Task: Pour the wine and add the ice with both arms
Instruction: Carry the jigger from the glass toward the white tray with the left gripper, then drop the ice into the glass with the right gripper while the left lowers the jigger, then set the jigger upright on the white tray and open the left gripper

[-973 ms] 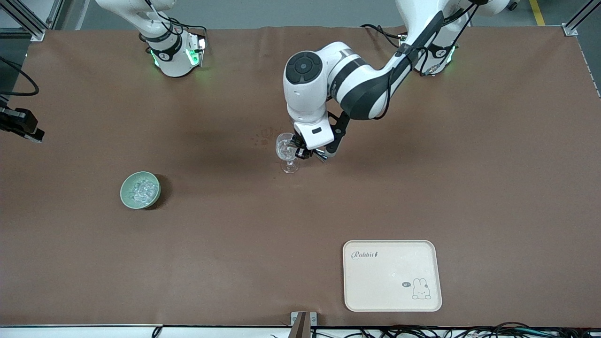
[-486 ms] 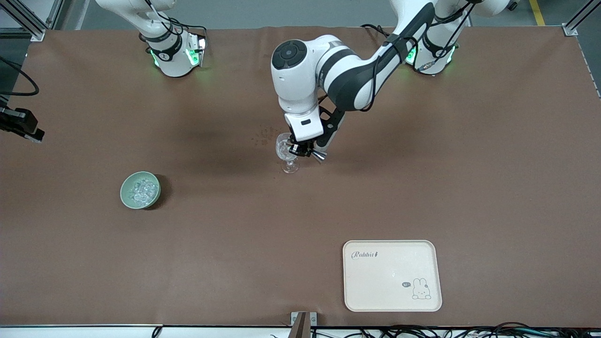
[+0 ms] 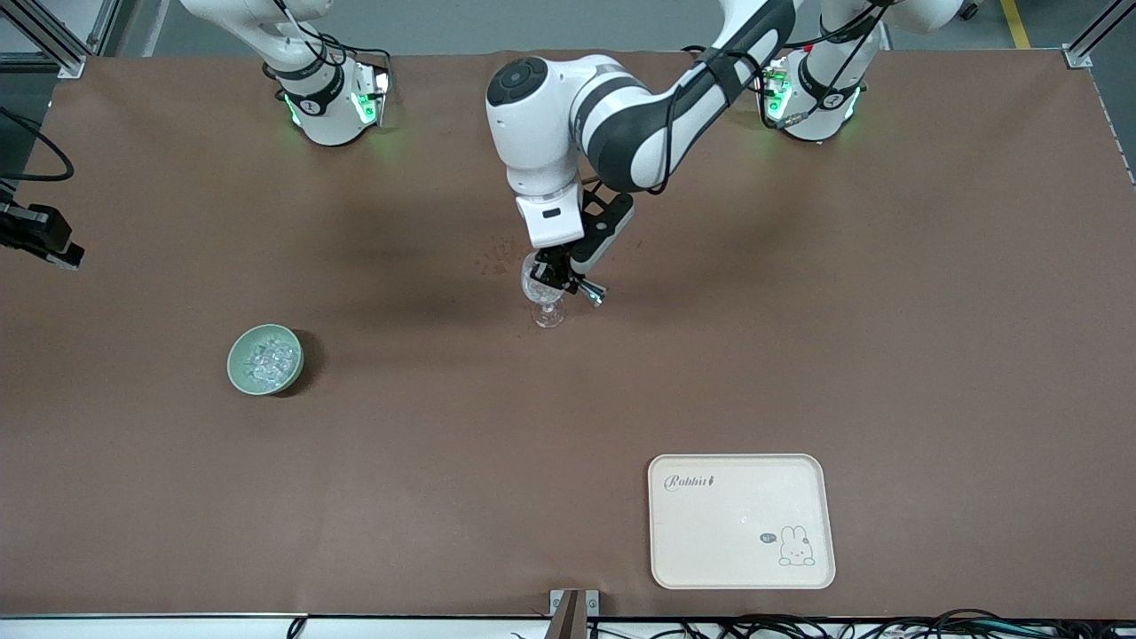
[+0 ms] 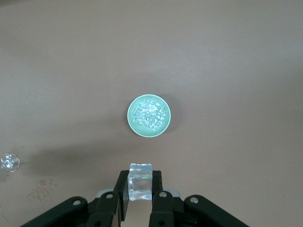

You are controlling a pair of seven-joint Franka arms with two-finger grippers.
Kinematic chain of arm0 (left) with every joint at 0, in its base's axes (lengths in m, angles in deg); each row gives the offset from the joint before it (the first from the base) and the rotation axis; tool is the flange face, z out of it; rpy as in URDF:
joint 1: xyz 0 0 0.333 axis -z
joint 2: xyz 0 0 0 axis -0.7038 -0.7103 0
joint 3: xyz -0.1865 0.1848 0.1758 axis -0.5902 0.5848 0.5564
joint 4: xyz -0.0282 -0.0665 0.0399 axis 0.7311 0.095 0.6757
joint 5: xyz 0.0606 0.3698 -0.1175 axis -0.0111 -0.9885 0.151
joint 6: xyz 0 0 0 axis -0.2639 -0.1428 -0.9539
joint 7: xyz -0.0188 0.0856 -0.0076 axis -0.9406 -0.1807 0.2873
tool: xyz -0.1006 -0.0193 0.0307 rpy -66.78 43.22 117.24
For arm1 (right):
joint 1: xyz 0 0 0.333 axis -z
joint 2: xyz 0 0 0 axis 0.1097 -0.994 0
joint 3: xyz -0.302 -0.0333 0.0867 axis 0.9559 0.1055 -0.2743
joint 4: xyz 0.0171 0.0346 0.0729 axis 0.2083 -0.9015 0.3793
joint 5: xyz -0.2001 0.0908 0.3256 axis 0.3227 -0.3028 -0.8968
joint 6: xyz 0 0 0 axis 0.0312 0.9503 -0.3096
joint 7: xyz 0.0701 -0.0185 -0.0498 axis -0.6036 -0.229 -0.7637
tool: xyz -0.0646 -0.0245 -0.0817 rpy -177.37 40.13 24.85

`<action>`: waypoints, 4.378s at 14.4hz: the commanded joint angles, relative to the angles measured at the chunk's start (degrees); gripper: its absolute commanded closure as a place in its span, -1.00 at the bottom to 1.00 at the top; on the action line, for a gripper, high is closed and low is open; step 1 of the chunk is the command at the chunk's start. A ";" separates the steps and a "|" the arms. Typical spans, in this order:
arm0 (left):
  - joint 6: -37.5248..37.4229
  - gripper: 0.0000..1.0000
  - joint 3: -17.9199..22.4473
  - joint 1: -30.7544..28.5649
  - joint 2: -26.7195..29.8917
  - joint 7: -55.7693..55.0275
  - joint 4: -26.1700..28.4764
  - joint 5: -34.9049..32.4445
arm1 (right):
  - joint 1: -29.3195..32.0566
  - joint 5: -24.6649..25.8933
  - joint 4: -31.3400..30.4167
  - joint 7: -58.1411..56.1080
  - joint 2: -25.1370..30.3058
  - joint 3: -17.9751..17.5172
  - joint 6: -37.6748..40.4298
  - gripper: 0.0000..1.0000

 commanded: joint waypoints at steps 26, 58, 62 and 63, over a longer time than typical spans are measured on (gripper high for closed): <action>14.33 0.74 -0.16 -43.83 -7.53 30.21 -3.80 75.16 | -5.41 0.00 0.00 45.07 -7.20 -26.91 -9.10 0.98; 14.06 -1.00 2.47 -50.18 -33.91 62.33 -18.47 92.89 | -26.16 13.80 -2.73 70.77 -25.06 -28.95 -20.36 0.79; 13.01 -1.00 4.76 -50.70 -27.51 63.39 -18.47 68.98 | -26.16 13.80 -2.64 70.77 -25.06 -28.95 -20.28 0.66; 12.31 -1.00 4.24 -50.53 -25.84 63.39 -18.47 59.83 | -26.16 13.72 -2.55 70.77 -25.15 -28.95 -20.28 0.64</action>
